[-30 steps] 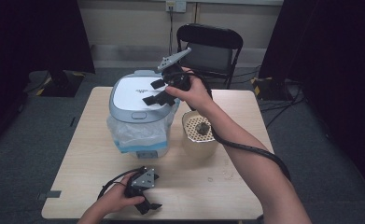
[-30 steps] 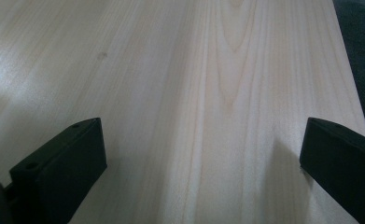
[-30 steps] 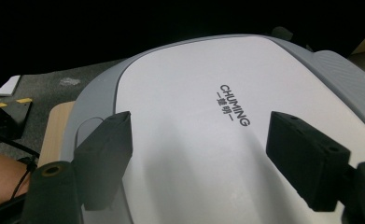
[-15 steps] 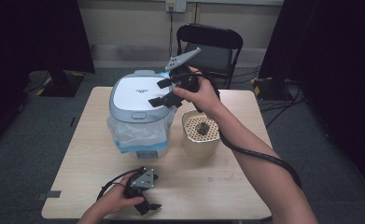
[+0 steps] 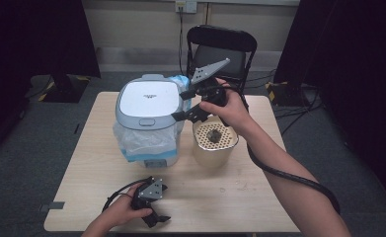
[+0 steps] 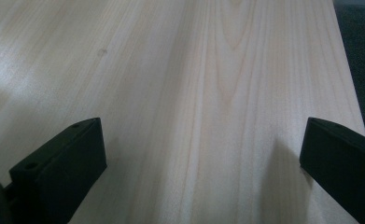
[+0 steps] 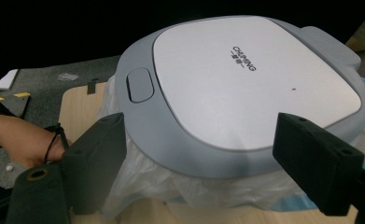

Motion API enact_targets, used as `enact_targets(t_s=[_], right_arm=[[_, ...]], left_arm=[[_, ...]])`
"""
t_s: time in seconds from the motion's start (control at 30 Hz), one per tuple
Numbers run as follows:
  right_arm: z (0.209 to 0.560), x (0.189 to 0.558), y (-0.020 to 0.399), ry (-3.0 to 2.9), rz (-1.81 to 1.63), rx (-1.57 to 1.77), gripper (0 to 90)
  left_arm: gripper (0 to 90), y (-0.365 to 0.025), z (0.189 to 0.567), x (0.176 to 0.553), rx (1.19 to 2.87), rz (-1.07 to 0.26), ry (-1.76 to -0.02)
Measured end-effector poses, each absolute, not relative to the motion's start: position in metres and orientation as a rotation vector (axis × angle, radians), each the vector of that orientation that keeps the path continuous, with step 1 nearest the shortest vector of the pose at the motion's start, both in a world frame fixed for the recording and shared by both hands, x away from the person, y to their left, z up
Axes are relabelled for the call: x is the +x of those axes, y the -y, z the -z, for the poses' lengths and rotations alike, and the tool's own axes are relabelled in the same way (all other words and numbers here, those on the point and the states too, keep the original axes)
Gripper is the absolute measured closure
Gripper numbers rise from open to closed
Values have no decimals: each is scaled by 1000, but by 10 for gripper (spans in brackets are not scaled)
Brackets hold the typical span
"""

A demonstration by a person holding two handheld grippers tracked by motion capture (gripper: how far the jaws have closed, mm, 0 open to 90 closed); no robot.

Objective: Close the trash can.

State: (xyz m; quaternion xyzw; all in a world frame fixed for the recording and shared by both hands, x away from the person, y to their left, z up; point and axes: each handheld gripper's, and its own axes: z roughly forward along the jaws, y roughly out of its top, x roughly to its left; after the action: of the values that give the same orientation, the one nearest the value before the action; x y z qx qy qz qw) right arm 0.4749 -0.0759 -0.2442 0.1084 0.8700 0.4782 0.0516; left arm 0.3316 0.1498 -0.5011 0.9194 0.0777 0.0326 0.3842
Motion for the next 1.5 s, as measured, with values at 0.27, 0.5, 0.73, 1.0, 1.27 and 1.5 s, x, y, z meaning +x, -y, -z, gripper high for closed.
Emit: enact_targets(t_s=[0.27, 0.5, 0.73, 1.0, 1.27, 1.5], right_arm=[[248, 467, 96, -2634, -1445, 349, 170], [257, 455, 108, -2645, -1425, 340, 168], [270, 449, 122, -2651, -1411, 360, 168], [284, 445, 137, -2641, -1417, 399, 169], [298, 439, 149, -2645, -1391, 404, 170], [307, 432, 160, -2650, -1362, 411, 171]], left_arm=[[0, -150, 501, 332, 2343, -83, -198], [0, -150, 501, 331, 2343, -77, -201], [0, -150, 501, 332, 2343, -84, -199], [0, -150, 501, 332, 2344, -84, -199], [0, -149, 502, 331, 2332, -86, -201], [0, -150, 502, 331, 2336, -87, -200]])
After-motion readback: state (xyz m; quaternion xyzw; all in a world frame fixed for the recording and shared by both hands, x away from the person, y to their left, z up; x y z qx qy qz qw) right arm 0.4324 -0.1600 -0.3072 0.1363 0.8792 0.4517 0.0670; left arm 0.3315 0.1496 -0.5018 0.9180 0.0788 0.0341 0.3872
